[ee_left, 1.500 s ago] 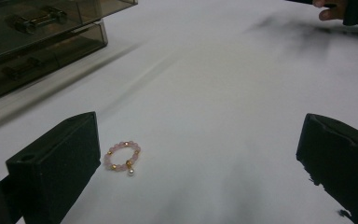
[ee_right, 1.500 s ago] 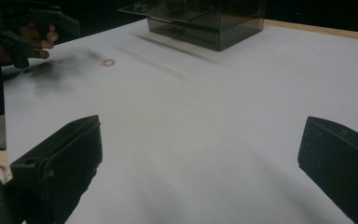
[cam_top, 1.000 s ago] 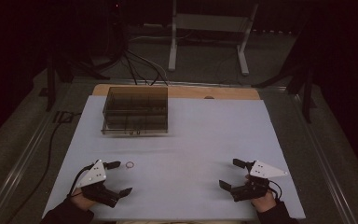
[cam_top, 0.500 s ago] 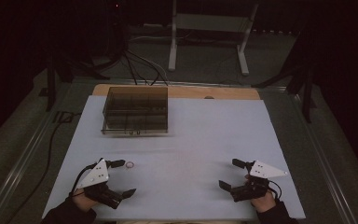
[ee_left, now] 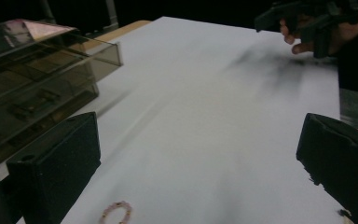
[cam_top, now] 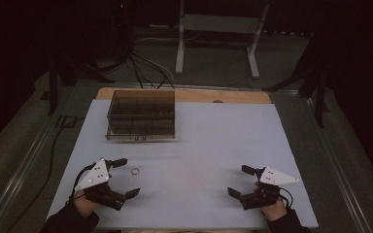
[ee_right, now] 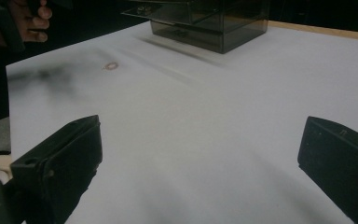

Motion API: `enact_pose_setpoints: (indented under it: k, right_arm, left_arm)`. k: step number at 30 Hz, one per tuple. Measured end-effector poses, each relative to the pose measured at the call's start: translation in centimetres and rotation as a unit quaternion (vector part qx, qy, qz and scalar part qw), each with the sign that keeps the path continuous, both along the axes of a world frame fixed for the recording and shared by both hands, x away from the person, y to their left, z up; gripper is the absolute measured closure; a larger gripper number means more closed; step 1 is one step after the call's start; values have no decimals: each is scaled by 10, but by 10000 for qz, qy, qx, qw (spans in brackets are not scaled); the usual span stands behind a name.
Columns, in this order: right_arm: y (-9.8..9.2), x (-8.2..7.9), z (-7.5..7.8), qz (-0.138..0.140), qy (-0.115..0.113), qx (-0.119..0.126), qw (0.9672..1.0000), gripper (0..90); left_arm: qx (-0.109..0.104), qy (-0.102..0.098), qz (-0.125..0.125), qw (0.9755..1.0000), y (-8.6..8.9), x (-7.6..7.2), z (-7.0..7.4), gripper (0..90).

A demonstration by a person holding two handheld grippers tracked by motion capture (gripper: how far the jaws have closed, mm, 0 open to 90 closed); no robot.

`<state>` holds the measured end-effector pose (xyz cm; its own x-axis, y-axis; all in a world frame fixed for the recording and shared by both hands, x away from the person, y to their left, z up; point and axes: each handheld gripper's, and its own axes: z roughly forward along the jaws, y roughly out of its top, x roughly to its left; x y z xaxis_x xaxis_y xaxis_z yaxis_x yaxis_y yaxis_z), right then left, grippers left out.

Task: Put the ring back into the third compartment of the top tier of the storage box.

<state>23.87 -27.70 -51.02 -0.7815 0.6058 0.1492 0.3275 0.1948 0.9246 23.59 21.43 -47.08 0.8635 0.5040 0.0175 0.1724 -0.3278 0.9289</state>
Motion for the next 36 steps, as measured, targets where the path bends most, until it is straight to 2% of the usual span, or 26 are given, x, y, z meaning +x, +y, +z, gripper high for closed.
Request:
enact_pose_setpoints:
  k: [7, 10, 23, 26, 31, 32, 34, 35, 36]
  right_arm:
    - [0, 0, 0, 12, 5, -3, 10000, 0]
    - [0, 0, -1, 11, 30, 0, 10000, 0]
    - [0, 1, -1, 0, 27, 7, 10000, 0]
    - [0, 1, -1, -3, 37, 19, 10000, 0]
    - [1, 1, -2, 1, 53, 16, 10000, 0]
    - [1, 1, -2, 6, 57, 16, 10000, 0]
    - [1, 1, -1, 16, 41, 11, 10000, 0]
    - [1, 1, -1, 16, 41, 11, 10000, 0]
    - [1, 1, -2, 8, 61, 13, 10000, 0]
  left_arm:
    - [-134, -38, 222, 9997, 2, 3, 6, 7]
    - [-205, 6, 419, 9989, 4, 8, 9, 7]
    - [-98, 174, 740, 9971, 2, 20, 8, 7]
    - [-46, 256, 903, 9956, 3, 24, 5, 7]
    - [-85, 335, 1065, 9937, 5, 27, 4, 7]
    - [-184, 447, 1123, 9925, 6, 29, 3, 7]
    - [-220, 527, 1151, 9917, 8, 31, 2, 7]
    - [-220, 527, 1151, 9917, 8, 31, 2, 7]
    - [-144, 535, 1256, 9905, 8, 32, 1, 7]
